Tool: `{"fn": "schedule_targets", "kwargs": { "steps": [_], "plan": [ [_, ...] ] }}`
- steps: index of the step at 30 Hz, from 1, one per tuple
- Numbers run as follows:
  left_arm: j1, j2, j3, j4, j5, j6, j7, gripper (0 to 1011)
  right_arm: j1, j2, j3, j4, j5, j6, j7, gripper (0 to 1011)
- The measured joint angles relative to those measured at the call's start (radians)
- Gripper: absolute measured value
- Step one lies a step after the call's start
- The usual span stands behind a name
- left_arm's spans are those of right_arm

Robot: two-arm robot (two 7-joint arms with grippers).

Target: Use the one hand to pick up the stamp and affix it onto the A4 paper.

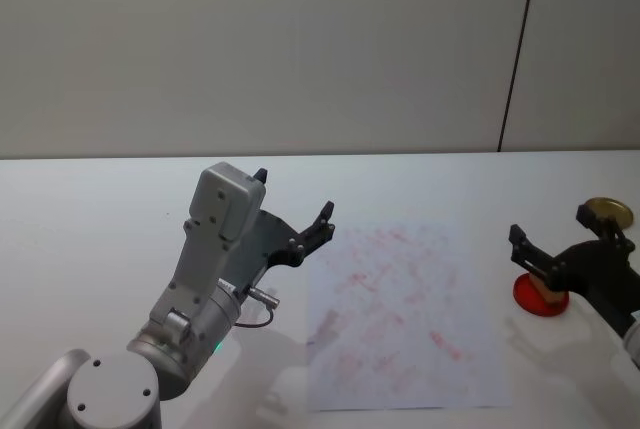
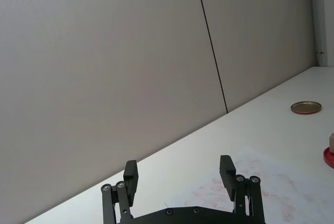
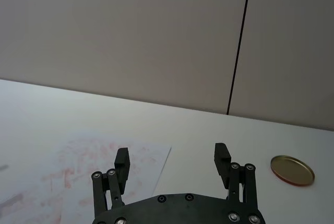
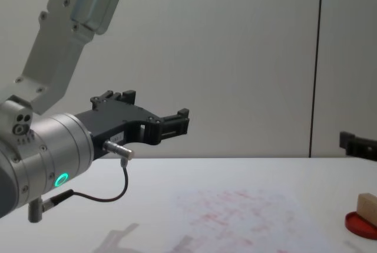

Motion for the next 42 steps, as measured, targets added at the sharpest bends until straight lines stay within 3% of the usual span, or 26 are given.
{"fn": "schedule_targets", "kwargs": {
  "steps": [21,40,42],
  "plan": [
    [0.0,0.0,0.0,0.0,0.0,0.0,0.0,993,0.034,0.008,0.02,0.121,0.046,0.071,0.06,1001],
    [0.0,0.0,0.0,0.0,0.0,0.0,0.0,993,0.067,-0.021,0.004,0.213,0.033,0.083,0.06,999],
    [0.0,0.0,0.0,0.0,0.0,0.0,0.0,993,0.07,-0.024,0.003,0.221,0.029,0.082,0.059,951]
  ]
}}
